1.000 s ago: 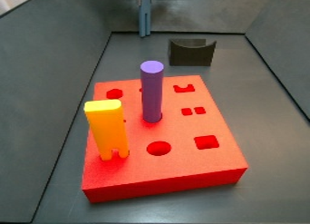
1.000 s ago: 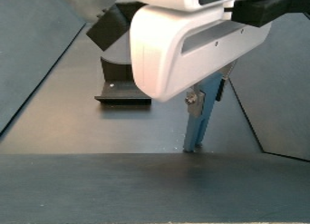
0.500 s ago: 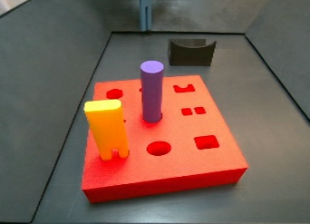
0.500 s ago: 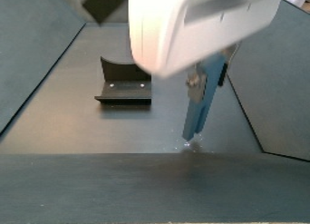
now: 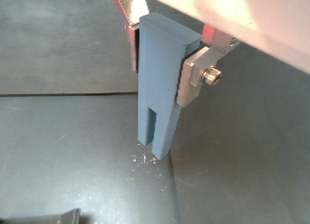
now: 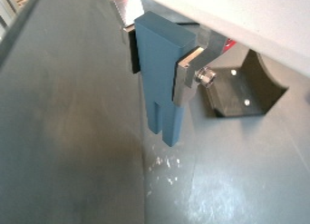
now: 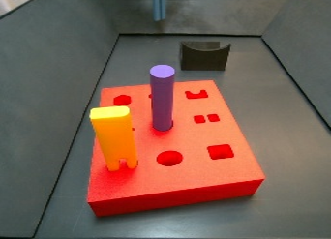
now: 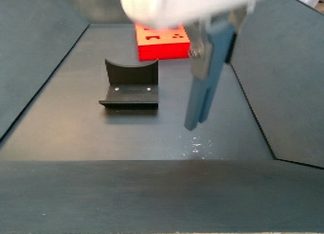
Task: Pick up the double-square object. Move up. Move to above the board. Insert the double-square object.
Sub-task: Move to above the board.
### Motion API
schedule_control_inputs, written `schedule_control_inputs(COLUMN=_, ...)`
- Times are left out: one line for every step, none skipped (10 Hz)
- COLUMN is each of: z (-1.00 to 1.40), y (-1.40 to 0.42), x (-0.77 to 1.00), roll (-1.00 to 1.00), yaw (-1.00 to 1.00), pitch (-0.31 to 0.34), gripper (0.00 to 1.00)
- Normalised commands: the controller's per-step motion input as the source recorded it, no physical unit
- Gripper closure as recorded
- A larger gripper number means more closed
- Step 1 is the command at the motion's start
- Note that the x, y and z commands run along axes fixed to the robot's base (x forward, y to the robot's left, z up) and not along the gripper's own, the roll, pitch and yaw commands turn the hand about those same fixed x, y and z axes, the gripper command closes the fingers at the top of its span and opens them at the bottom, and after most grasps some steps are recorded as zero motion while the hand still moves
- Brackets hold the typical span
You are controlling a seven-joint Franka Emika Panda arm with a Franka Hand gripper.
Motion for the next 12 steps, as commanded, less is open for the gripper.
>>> schedule_control_inputs(z=1.0, y=-0.08, x=0.23, roll=0.11, yaw=0.1, pitch=0.08, gripper=1.0)
schedule_control_inputs(z=1.0, y=-0.07, x=0.21, roll=0.09, yaw=0.07, pitch=0.084, gripper=1.0)
schedule_control_inputs(z=1.0, y=-0.07, x=0.19, roll=0.09, yaw=0.05, pitch=0.087, gripper=1.0)
schedule_control_inputs(z=1.0, y=-0.07, x=0.17, roll=0.09, yaw=0.04, pitch=0.097, gripper=1.0)
schedule_control_inputs(z=1.0, y=-0.06, x=0.15, roll=0.09, yaw=0.04, pitch=0.1, gripper=1.0)
schedule_control_inputs(z=1.0, y=-0.06, x=0.13, roll=0.09, yaw=0.04, pitch=0.103, gripper=1.0)
schedule_control_inputs(z=1.0, y=-0.06, x=0.11, roll=0.09, yaw=0.04, pitch=0.104, gripper=1.0)
schedule_control_inputs(z=1.0, y=-0.05, x=0.09, roll=0.09, yaw=0.04, pitch=0.097, gripper=1.0)
schedule_control_inputs(z=0.93, y=-0.04, x=0.06, roll=0.08, yaw=0.04, pitch=0.094, gripper=1.0)
schedule_control_inputs(z=0.73, y=-0.03, x=0.03, roll=0.07, yaw=0.04, pitch=0.092, gripper=1.0)
schedule_control_inputs(z=0.63, y=-0.02, x=0.03, roll=0.07, yaw=0.04, pitch=0.094, gripper=1.0)
schedule_control_inputs(z=0.43, y=-0.02, x=0.02, roll=0.08, yaw=0.04, pitch=0.096, gripper=1.0)
